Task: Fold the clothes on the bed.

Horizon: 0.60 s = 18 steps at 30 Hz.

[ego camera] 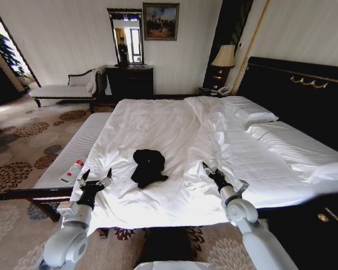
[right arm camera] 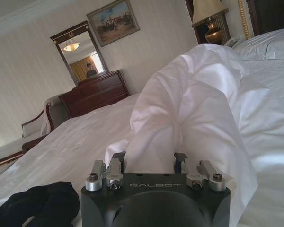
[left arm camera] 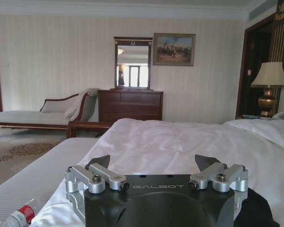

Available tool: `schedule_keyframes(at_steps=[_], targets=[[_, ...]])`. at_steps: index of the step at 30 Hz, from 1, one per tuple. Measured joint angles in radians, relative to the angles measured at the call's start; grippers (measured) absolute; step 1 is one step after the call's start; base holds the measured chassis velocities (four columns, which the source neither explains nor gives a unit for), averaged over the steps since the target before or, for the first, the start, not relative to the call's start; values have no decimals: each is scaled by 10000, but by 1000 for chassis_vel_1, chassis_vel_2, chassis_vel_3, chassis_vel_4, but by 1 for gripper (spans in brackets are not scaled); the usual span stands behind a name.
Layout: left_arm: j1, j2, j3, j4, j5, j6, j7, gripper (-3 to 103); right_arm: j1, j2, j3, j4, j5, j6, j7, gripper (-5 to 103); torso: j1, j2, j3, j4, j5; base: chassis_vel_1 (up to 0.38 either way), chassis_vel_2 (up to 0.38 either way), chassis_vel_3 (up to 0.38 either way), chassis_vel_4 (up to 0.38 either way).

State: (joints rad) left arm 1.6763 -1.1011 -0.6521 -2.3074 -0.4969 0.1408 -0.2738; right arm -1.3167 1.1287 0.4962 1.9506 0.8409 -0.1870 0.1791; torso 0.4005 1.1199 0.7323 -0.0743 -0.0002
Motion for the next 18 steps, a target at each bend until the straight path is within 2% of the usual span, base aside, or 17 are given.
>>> schedule_keyframes(at_steps=[1,2,4,7,10,11,13,18], targets=[[37,-4,25,-34,59,1,0,100,-64,4,28,48,-52,8,-1,44,-1,0,0,0,1,0,0,0,0],[60,-7,49,-49,90,0,1,100,-105,1,53,83,-72,10,-5,44,-1,0,0,0,1,0,0,0,0],[76,-22,72,-55,105,1,2,100,-176,-22,79,144,-96,12,-17,34,-1,0,0,-1,0,0,0,0,0],[77,-35,86,-53,116,1,6,100,-229,-50,86,194,-127,12,-40,28,-1,0,0,0,1,0,0,0,0],[69,-44,89,-32,130,0,29,100,-269,-38,87,210,-280,8,-75,13,0,0,0,0,0,0,0,0,0],[69,-44,89,-32,130,0,29,100,-269,-38,87,210,-280,8,-75,13,0,0,0,0,0,0,0,0,0],[50,-39,74,-29,131,-9,45,100,-291,12,83,216,-407,-1,-77,3,-1,0,0,0,1,0,0,0,0],[-18,10,52,-14,103,-12,49,100,-304,54,112,285,-494,-17,-87,3,-1,0,0,0,1,0,0,0,0]])
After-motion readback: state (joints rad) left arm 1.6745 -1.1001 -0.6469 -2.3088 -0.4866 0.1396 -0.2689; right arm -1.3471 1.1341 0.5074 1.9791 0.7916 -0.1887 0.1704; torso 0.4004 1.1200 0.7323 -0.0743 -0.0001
